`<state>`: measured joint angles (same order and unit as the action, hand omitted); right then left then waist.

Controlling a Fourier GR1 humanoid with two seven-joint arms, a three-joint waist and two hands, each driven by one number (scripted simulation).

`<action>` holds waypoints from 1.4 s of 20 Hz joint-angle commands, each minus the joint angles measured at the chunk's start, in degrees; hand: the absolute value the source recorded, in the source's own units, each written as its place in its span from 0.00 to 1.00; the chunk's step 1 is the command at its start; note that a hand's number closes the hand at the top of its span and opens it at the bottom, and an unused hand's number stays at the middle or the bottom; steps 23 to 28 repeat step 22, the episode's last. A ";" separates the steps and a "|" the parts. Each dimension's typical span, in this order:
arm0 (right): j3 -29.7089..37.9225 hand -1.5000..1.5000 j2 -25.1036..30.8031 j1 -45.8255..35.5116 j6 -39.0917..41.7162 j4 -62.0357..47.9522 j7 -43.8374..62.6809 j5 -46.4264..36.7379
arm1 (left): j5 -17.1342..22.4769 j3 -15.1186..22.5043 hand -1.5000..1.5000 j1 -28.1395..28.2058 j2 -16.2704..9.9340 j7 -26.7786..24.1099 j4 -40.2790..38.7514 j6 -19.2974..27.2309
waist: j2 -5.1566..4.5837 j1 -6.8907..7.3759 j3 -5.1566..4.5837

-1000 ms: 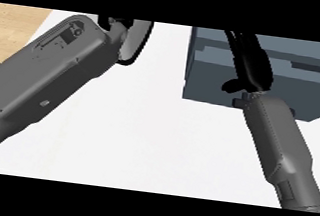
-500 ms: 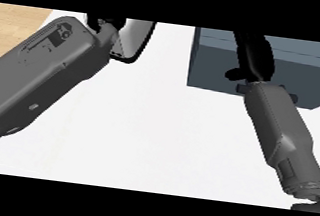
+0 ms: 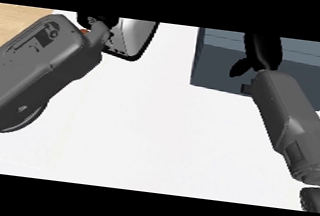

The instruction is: Pick up the can, place it into the drawer and close the drawer

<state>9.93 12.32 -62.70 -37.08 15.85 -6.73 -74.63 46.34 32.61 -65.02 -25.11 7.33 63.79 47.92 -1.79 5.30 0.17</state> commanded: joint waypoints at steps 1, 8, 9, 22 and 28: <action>0.93 0.00 1.62 -3.57 -2.07 -1.99 0.56 -0.17 | -0.55 0.10 0.00 0.63 0.02 0.93 0.03 -0.31 | -0.30 0.16 -0.02; 3.79 0.00 2.57 -7.15 3.87 -4.47 -4.25 3.10 | -0.82 -0.32 0.00 2.38 -0.96 1.02 4.37 -0.63 | -0.61 1.71 0.04; 5.67 0.00 1.72 -8.46 6.15 -4.18 -5.95 5.49 | -1.19 0.16 0.00 3.63 -1.43 0.84 5.11 -0.36 | -0.28 1.97 0.04; 23.97 0.00 -0.15 -8.71 16.28 -3.97 -17.94 25.08 | -1.23 -0.63 0.00 4.80 -2.76 3.86 9.13 1.60 | -0.13 1.38 0.05; 23.97 0.00 -0.15 -8.71 16.28 -3.97 -17.94 25.08 | -1.23 -0.63 0.00 4.80 -2.76 3.86 9.13 1.60 | -0.13 1.38 0.05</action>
